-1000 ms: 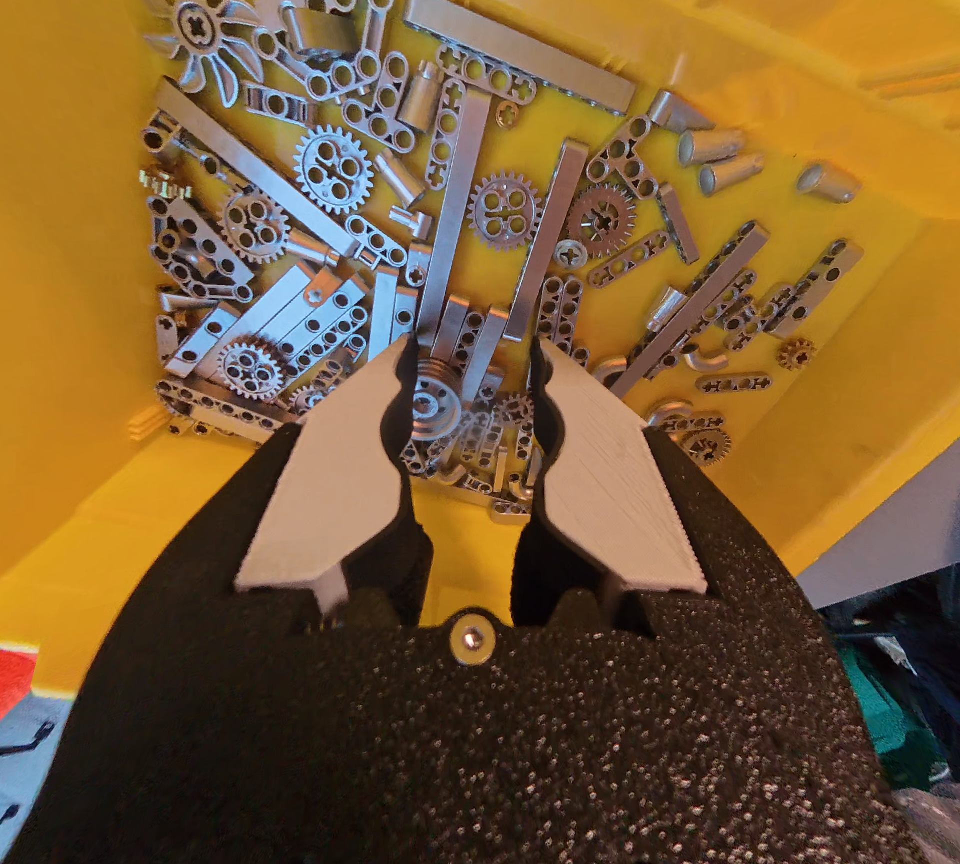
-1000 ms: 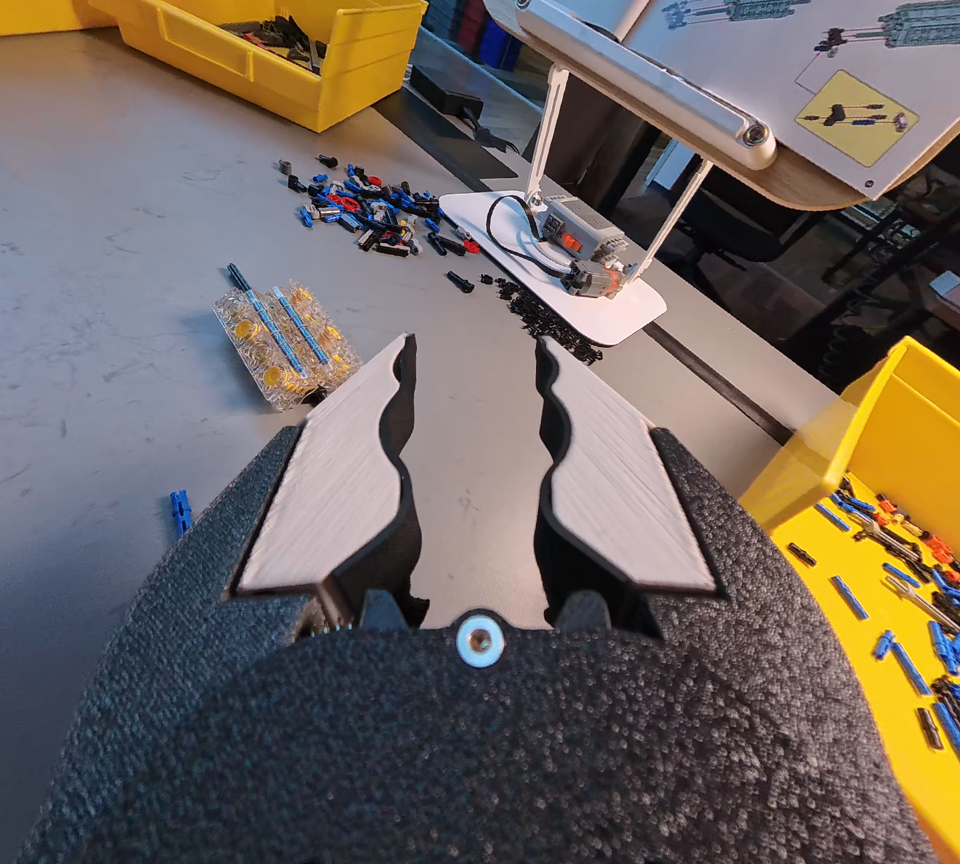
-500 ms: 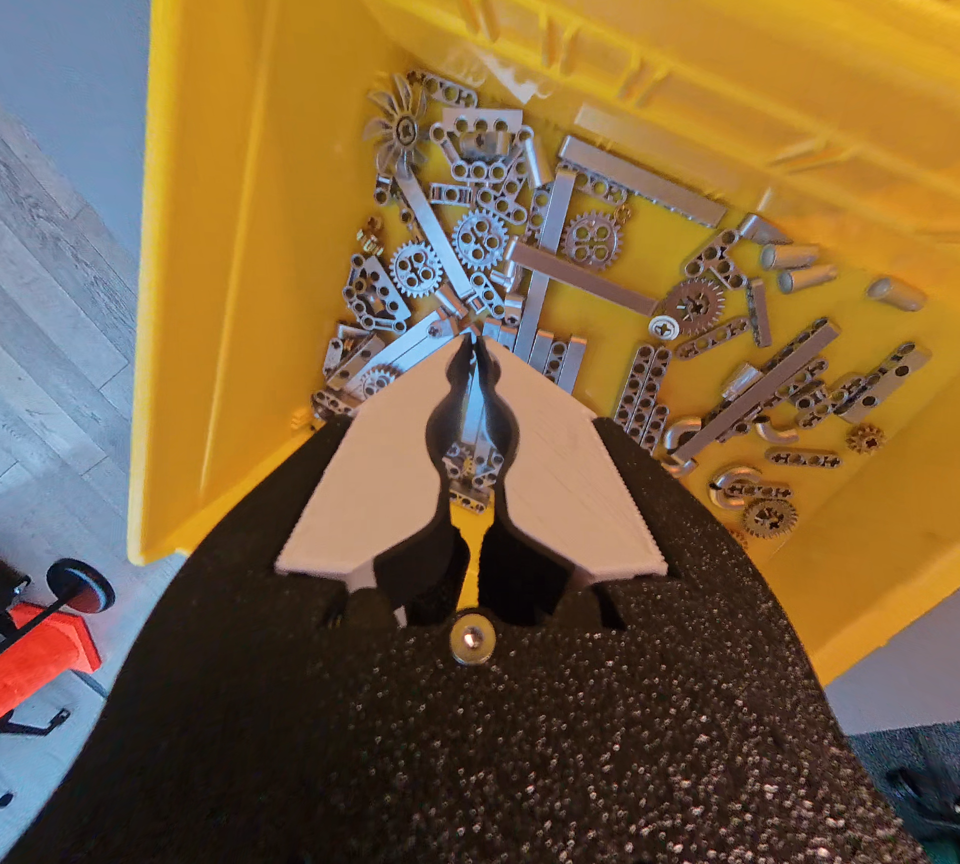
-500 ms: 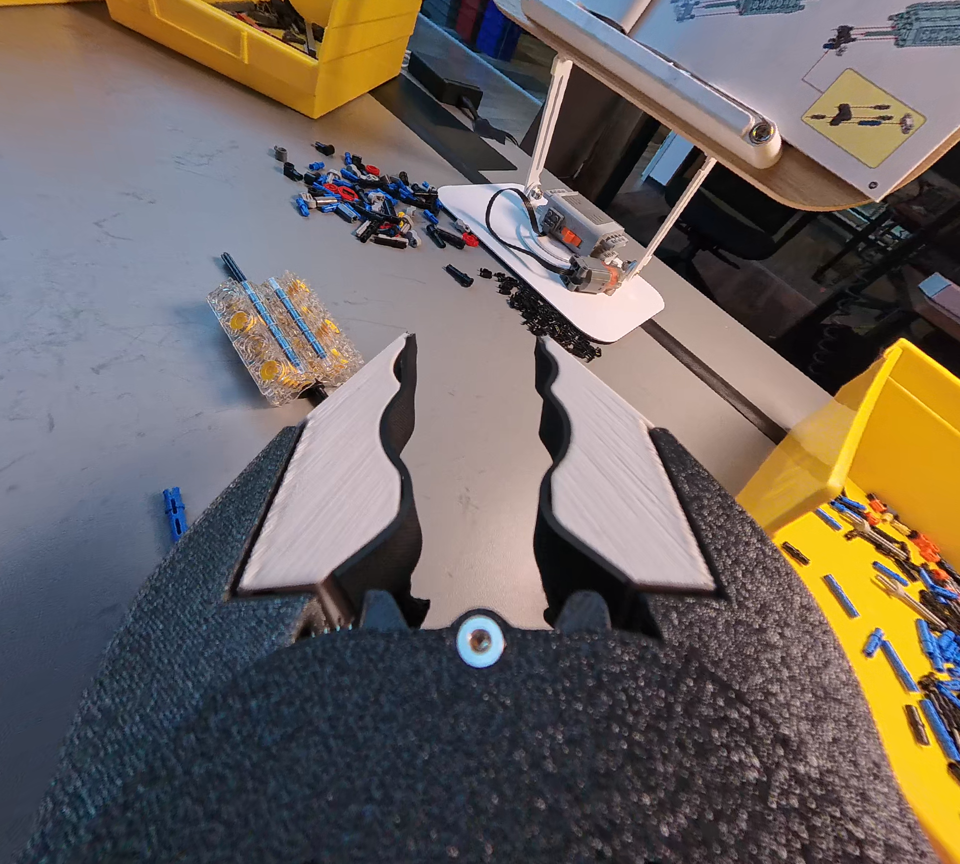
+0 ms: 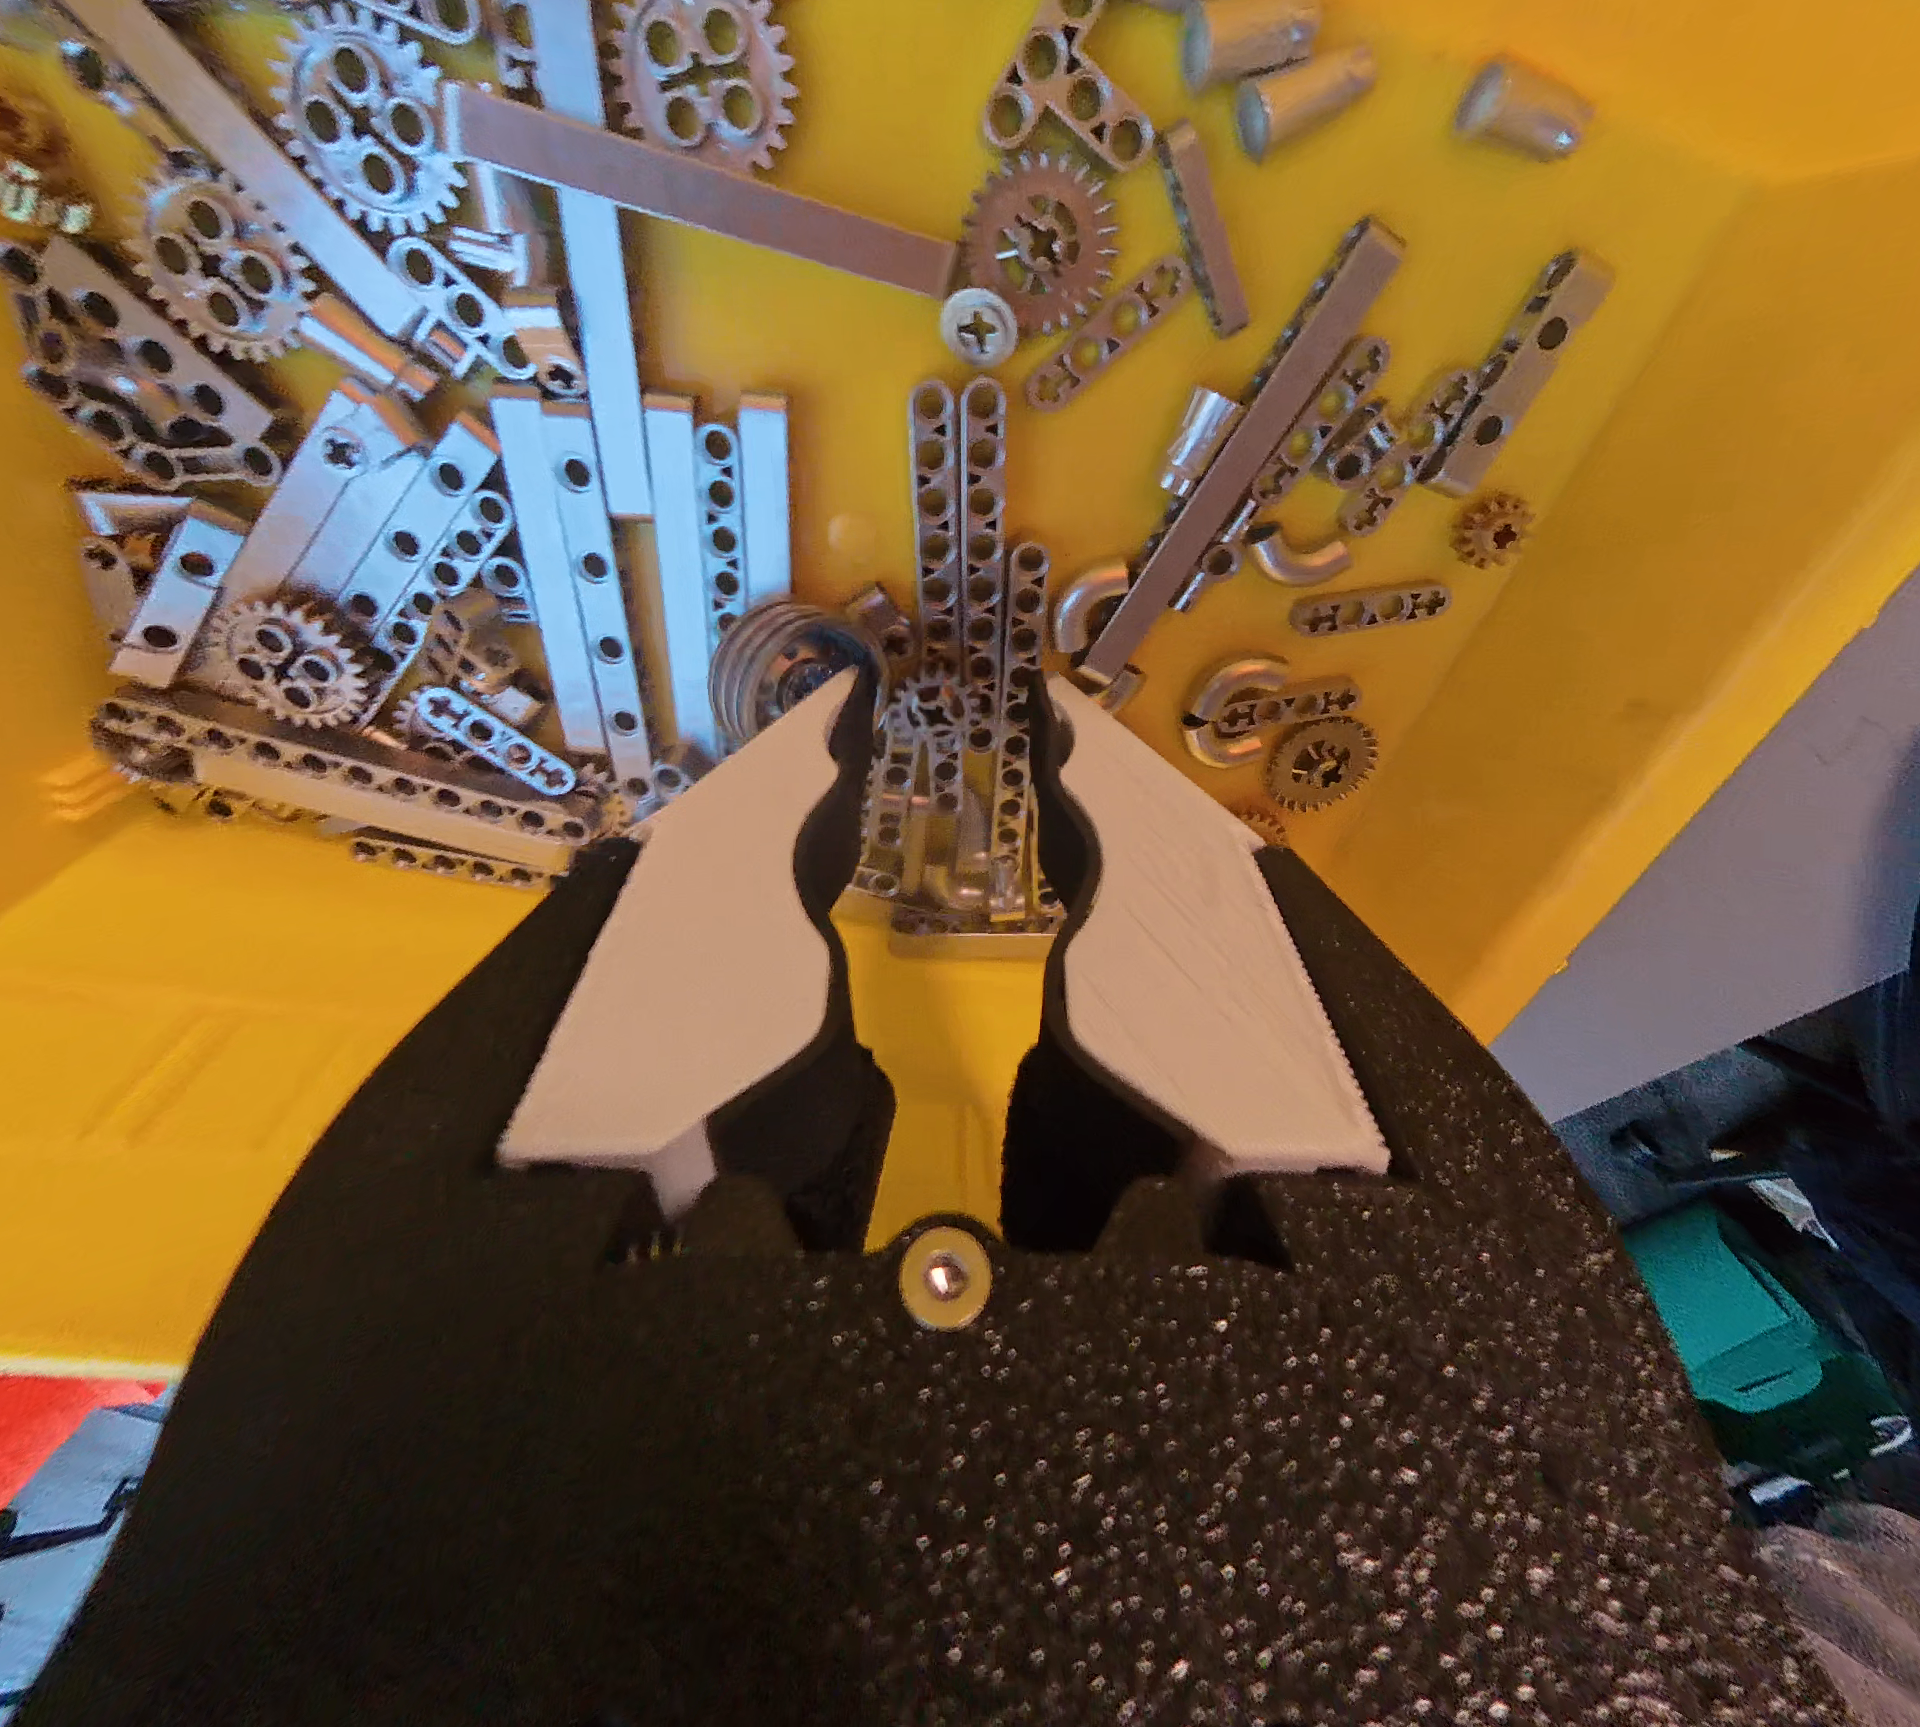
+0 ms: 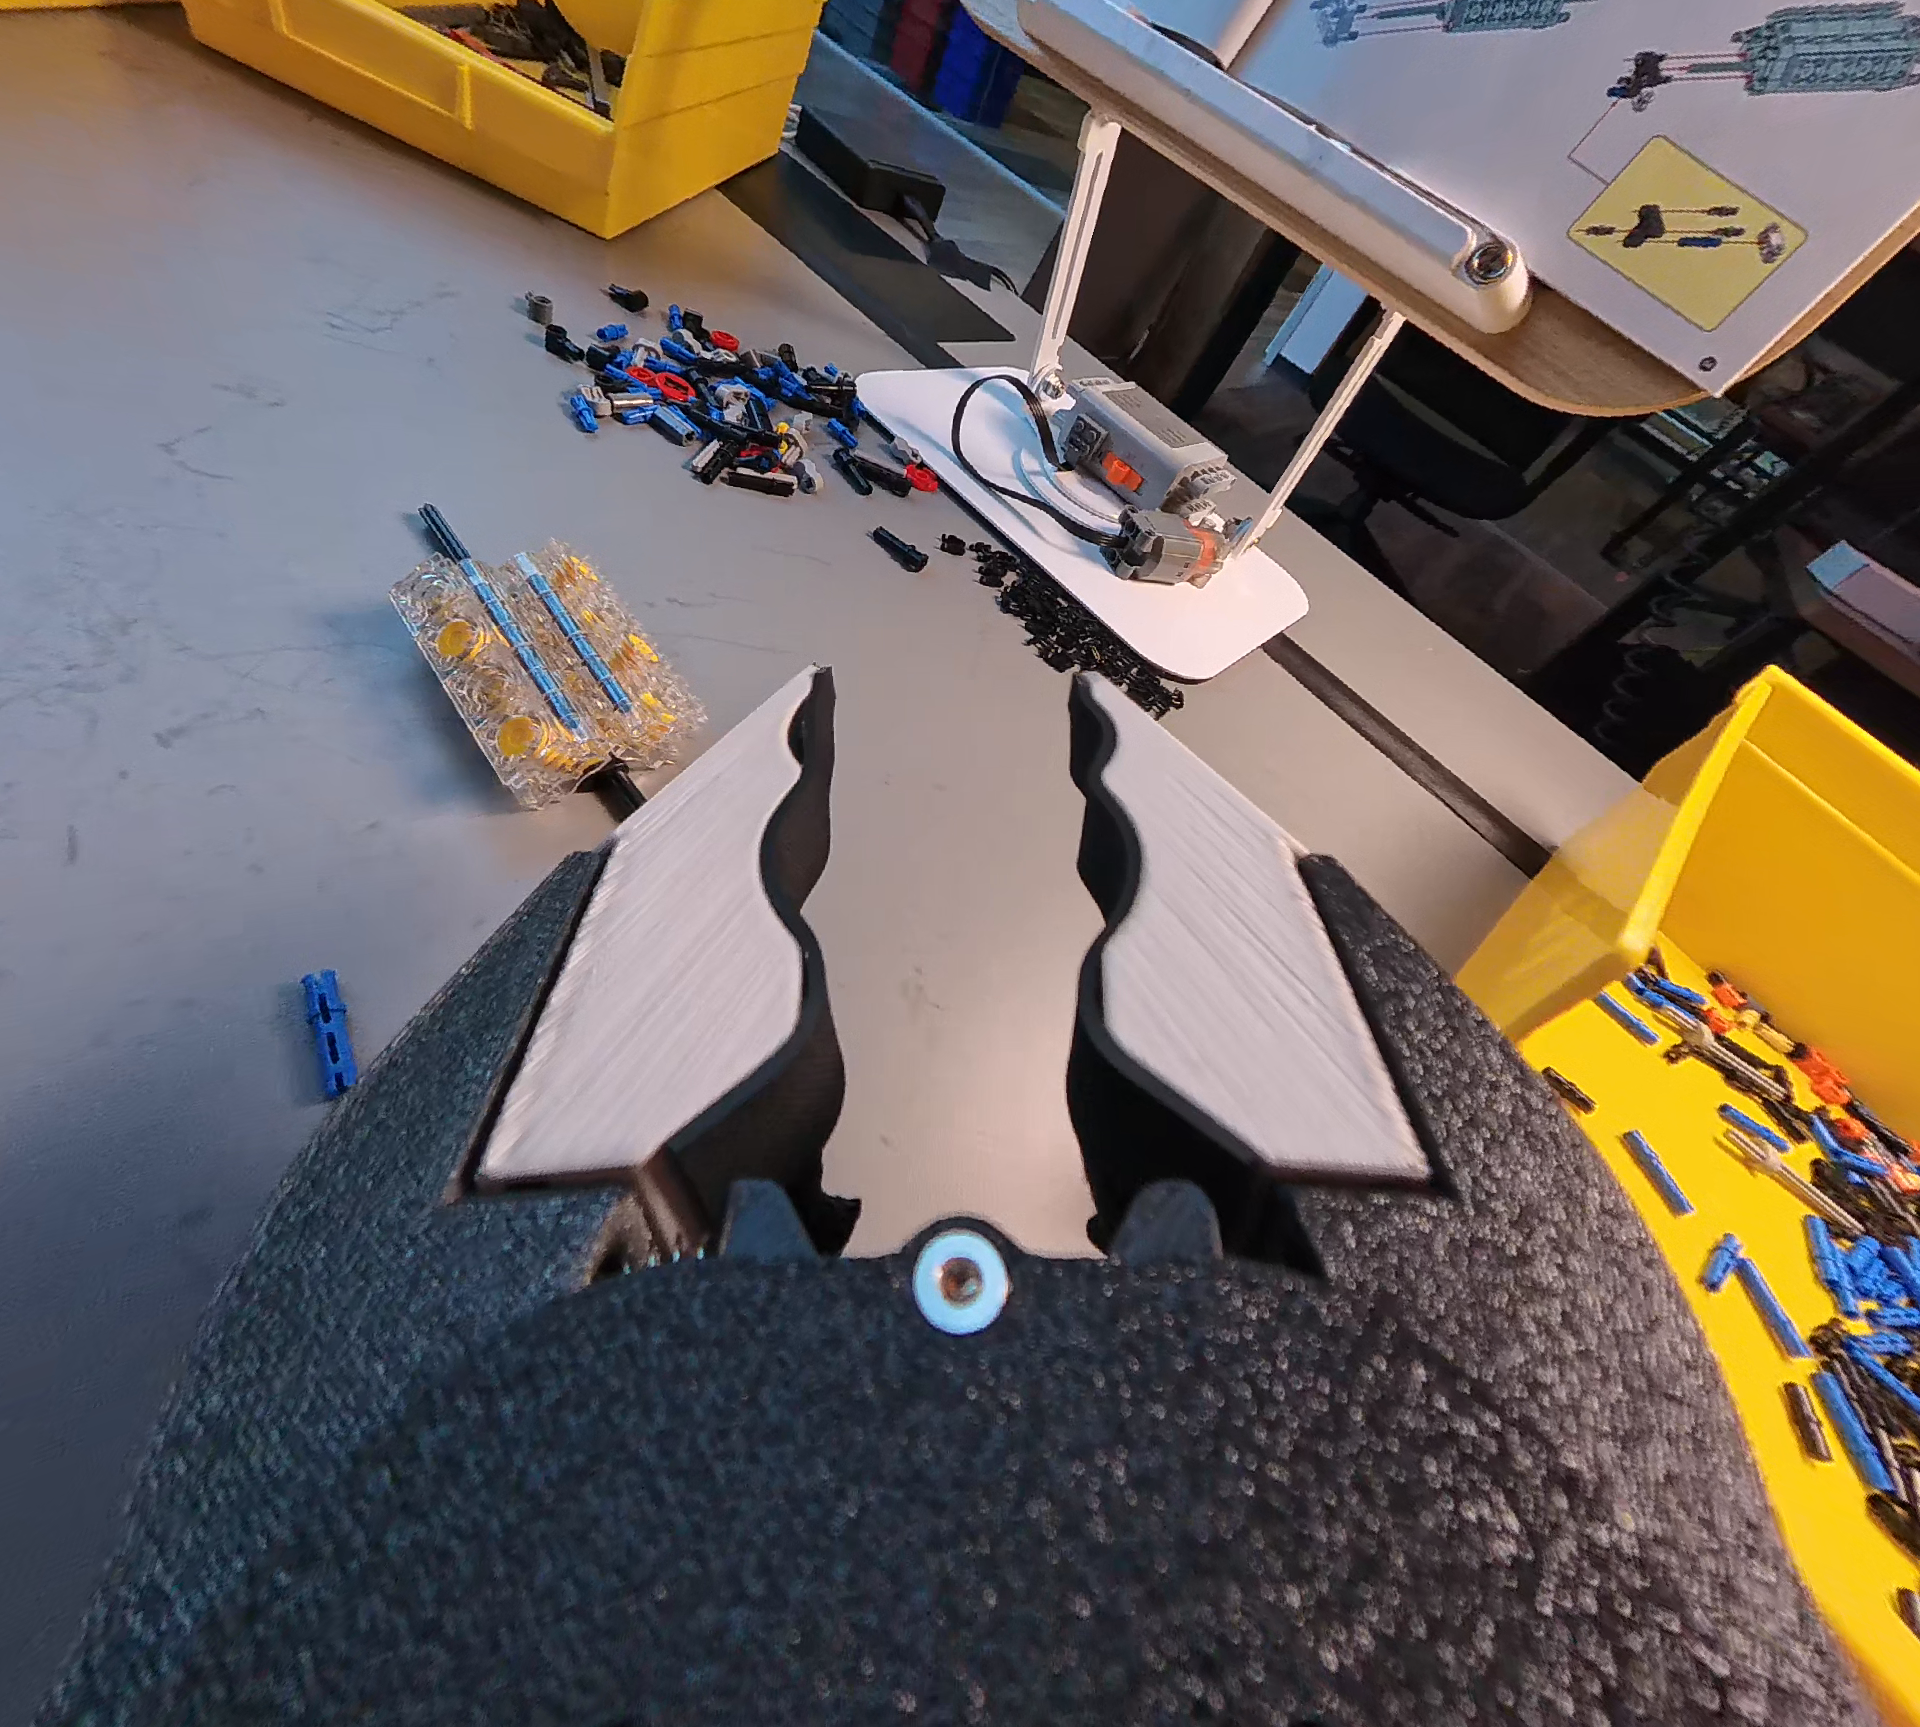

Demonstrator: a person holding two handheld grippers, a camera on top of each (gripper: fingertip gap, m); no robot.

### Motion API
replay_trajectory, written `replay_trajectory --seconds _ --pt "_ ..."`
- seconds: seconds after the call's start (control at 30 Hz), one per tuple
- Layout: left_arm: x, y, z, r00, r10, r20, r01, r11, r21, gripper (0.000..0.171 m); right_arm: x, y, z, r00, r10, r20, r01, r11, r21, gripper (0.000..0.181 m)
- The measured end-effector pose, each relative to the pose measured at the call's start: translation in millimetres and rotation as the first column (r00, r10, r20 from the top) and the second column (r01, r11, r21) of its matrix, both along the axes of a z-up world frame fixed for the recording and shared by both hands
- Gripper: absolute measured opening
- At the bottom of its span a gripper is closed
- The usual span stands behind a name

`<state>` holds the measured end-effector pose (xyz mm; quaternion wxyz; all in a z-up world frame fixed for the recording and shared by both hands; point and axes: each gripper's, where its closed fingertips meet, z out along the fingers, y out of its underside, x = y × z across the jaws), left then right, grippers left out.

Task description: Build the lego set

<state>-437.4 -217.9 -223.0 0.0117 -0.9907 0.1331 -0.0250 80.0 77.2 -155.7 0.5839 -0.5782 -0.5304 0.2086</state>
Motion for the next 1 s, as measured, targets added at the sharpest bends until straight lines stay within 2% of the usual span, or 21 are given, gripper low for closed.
replay_trajectory --seconds 0.17,0.33,0.47,0.6,0.77,0.87,1.0 --pt "11 12 -5 0.999 -0.035 0.009 0.035 0.998 0.053 0.0 1 1 0 1.0 -0.008 -0.004 0.008 1.0 -0.005 0.044" --pt "8 28 -2 0.997 -0.061 -0.052 0.067 0.99 0.126 0.0 -1 1 -3 1.0 -0.01 0.02 0.01 1.0 -0.002 0.044" --pt "-7 33 19 0.995 -0.022 -0.102 0.043 0.978 0.203 0.014 -3 2 -7 0.999 -0.013 0.044 0.013 1.0 0.001 0.044" --pt "-31 7 27 0.988 0.003 -0.155 0.015 0.993 0.113 0.023 -4 3 -11 0.998 -0.021 0.06 0.021 1.0 -0.002 0.044" --pt "-26 -15 12 0.994 -0.018 -0.105 0.015 1.0 -0.022 0.023 -5 5 -14 0.997 -0.026 0.078 0.025 1.0 0.007 0.044" --pt "-14 -12 1 0.995 -0.059 -0.075 0.055 0.997 -0.05 0.021 -4 5 -13 0.997 -0.028 0.074 0.027 1.0 0.01 0.044" --pt "7 13 2 0.992 -0.125 -0.012 0.125 0.992 0.033 0.0 -4 5 -13 0.997 -0.028 0.069 0.028 1.0 0.011 0.043"
